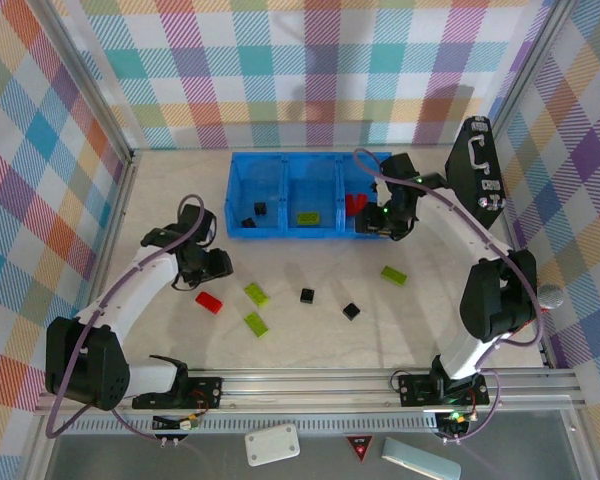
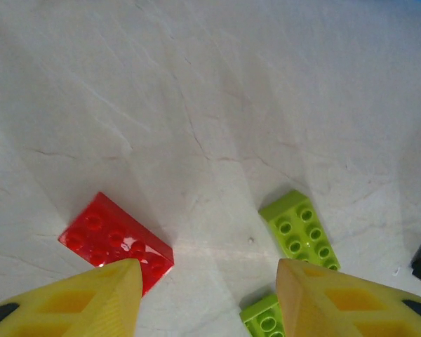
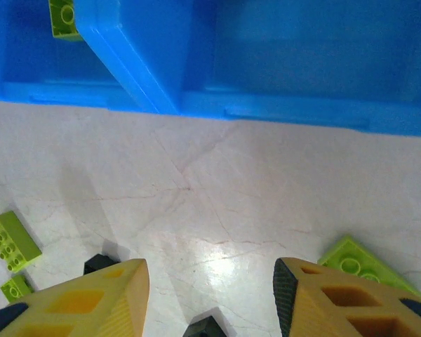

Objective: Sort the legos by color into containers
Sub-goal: Pick up the lego from the center of the table.

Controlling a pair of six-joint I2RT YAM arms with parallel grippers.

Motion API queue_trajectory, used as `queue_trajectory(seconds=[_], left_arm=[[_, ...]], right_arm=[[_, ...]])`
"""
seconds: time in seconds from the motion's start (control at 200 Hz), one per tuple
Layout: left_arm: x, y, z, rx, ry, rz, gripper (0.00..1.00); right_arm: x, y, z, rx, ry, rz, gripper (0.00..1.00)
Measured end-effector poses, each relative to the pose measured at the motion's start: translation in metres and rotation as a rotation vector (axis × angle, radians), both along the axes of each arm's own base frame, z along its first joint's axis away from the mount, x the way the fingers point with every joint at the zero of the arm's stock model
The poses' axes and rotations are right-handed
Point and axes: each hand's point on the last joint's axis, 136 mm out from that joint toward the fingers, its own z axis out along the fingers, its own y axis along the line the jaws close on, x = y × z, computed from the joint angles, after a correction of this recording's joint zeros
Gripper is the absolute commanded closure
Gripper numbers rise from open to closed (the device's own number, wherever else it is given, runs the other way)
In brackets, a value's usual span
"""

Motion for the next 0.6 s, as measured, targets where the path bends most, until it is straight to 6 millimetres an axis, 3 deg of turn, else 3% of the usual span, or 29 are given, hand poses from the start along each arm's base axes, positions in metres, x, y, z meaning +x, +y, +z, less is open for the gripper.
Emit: queue_trajectory(seconds=[0.315,0.6], left_arm=[[-0.007,-0.041,-0.01,0.007,-0.002,-0.024,0.4],[-0.004,-0.06,-0.034,0.013,0.031,0.005,0.34]], right_arm=[[-0.016,-0.004,-0.009,-0.002,0.025,-0.002,0.48],[-0.021,-0.005,-0.002,0.004,0.006,0.0,0.48]])
